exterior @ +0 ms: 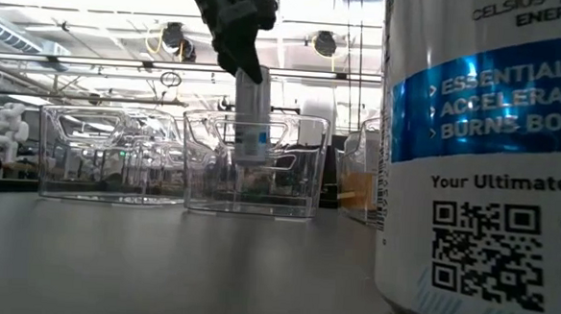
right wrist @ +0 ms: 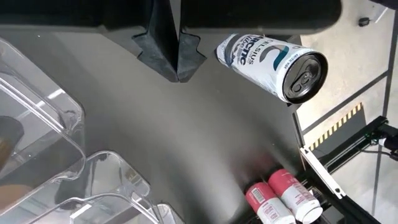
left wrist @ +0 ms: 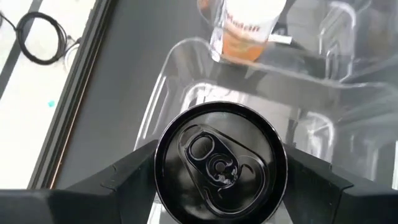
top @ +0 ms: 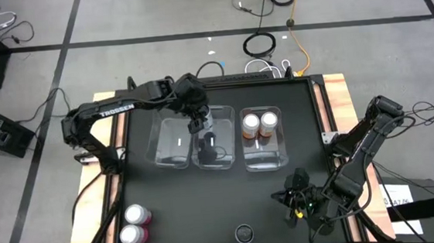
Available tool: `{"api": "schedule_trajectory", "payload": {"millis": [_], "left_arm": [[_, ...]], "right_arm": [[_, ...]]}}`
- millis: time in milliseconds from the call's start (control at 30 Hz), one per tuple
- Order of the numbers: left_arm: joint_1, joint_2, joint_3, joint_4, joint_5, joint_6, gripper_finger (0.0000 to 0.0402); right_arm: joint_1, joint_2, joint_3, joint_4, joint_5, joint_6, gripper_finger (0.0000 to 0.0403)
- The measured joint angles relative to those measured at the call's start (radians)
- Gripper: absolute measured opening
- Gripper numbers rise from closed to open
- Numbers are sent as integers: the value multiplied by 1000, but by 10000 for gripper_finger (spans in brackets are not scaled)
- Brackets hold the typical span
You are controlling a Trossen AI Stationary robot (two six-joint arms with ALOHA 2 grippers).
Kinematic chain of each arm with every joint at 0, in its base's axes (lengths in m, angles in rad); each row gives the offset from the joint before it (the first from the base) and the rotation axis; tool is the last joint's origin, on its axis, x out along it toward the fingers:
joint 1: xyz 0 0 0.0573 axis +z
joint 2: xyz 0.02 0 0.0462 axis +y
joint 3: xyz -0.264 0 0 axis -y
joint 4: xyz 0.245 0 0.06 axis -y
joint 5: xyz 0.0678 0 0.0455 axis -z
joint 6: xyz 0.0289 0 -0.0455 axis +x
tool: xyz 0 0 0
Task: Sort soda cans
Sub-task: Put the top white-blue soda can into the middle transparent bin
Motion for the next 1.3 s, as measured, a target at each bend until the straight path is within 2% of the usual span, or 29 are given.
{"api": "schedule_trajectory", "payload": {"millis": [333,600,1300], "left_arm": [[34,74,-12,76,0,32,288],[71,75,-102,146,27,32,288],[106,69,-184,259,71,7,288]], "right_arm": [[-1,0,0,27,0,4,0],[-1,0,0,44,0,20,0],[-19,0,0,43,-1,30,0]]}}
